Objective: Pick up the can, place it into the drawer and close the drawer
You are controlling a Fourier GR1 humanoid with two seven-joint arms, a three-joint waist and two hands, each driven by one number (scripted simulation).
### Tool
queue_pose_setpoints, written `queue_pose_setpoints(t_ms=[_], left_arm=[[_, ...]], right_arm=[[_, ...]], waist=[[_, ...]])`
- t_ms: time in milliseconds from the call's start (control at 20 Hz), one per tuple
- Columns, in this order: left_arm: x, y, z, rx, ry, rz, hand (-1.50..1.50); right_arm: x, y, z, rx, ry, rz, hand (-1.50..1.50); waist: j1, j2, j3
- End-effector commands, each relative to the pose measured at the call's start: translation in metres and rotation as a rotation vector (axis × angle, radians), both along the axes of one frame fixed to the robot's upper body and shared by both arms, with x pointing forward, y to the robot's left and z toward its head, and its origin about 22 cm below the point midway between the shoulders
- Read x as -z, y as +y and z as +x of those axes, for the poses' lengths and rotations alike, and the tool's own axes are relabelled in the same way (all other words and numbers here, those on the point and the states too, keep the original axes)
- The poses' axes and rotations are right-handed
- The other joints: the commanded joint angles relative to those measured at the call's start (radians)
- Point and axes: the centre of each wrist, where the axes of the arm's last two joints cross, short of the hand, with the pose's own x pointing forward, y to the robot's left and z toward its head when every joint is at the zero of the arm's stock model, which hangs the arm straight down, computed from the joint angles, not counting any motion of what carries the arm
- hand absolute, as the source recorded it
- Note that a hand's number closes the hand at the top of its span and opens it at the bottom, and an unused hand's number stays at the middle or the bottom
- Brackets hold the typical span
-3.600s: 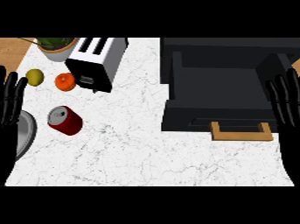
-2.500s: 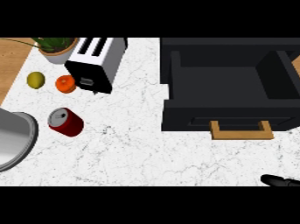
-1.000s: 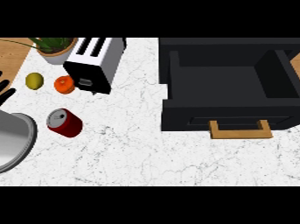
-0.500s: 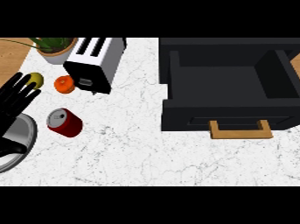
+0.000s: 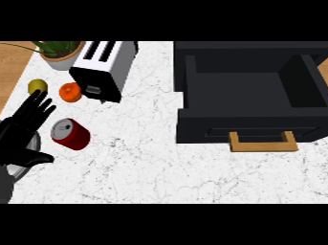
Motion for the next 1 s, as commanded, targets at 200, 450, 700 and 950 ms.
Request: queue_pose_setpoints(t_ms=[200,450,700,950], left_arm=[[0.034,0.027,0.004,-0.068,-0.008,0.015,-1.5],[0.07,0.032,-0.015,-0.079,0.03,0.029,-1.5],[0.076,0.031,0.0,-0.066,0.066,0.013,-1.5],[0.105,0.029,-0.012,-0.069,0.077,0.003,-1.5]], right_arm=[[0.001,0.008,-0.018,-0.008,0.007,-0.007,-1.5],[-0.01,0.004,-0.009,0.005,0.004,-0.011,-1.5],[-0.004,-0.011,-0.016,0.004,0.0,0.001,-1.5],[-0.008,0.007,-0.017,-0.006,-0.008,-0.01,-1.5]], waist=[[-0.002,0.0,0.0],[0.0,0.0,0.0],[-0.003,0.001,0.0],[-0.011,0.003,-0.002]])
